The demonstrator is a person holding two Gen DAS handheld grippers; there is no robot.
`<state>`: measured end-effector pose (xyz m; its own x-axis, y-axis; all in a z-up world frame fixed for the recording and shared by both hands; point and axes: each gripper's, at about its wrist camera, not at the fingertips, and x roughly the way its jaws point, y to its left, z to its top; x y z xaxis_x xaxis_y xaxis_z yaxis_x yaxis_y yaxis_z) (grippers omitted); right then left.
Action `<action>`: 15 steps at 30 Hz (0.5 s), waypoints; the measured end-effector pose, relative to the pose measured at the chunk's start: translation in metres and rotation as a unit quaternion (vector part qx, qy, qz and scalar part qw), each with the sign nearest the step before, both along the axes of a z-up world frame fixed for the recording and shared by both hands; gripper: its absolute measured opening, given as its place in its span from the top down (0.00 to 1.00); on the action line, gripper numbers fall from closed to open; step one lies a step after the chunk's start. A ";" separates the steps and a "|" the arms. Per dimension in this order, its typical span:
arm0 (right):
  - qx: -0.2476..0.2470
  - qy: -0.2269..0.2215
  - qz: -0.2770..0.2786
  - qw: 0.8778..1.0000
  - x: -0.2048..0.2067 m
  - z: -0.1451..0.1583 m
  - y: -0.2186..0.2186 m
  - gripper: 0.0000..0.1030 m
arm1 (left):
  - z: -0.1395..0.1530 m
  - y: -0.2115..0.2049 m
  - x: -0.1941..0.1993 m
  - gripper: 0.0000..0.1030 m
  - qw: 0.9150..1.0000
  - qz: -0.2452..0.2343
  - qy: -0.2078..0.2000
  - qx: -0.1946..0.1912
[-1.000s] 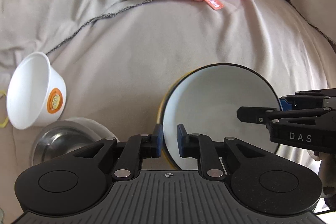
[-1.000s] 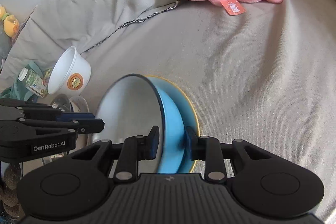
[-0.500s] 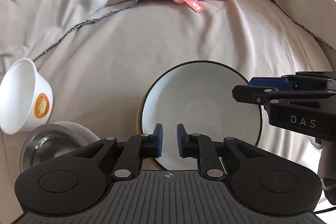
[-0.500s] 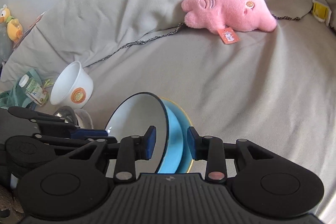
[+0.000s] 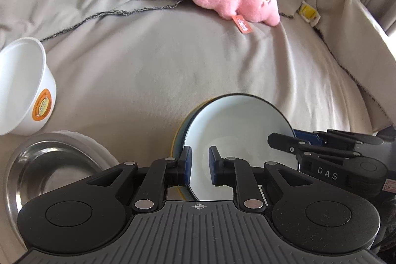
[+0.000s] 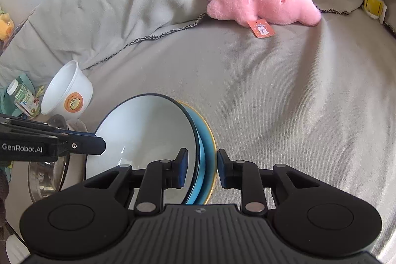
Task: Organize plates and bowls
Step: 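Lower the blue bowl into the yellow-rimmed bowl and open the right gripper, then grasp the rim of the white plastic bowl with the right gripper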
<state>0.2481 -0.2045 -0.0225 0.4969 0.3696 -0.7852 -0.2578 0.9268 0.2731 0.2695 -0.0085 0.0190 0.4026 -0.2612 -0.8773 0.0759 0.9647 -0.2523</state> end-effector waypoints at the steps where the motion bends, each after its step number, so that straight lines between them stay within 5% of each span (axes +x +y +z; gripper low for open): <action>1: 0.001 -0.004 -0.001 1.000 0.000 0.002 0.000 0.73 | 0.001 0.004 0.001 0.83 1.000 0.004 -0.004 -0.009; 8: 0.028 -0.016 -0.014 0.999 0.008 0.021 -0.006 0.73 | 0.014 0.037 -0.009 0.82 0.995 0.035 -0.058 -0.077; 15: -0.007 -0.013 -0.047 0.999 0.021 0.040 0.018 0.73 | 0.014 0.110 -0.047 0.82 0.975 0.068 -0.169 -0.126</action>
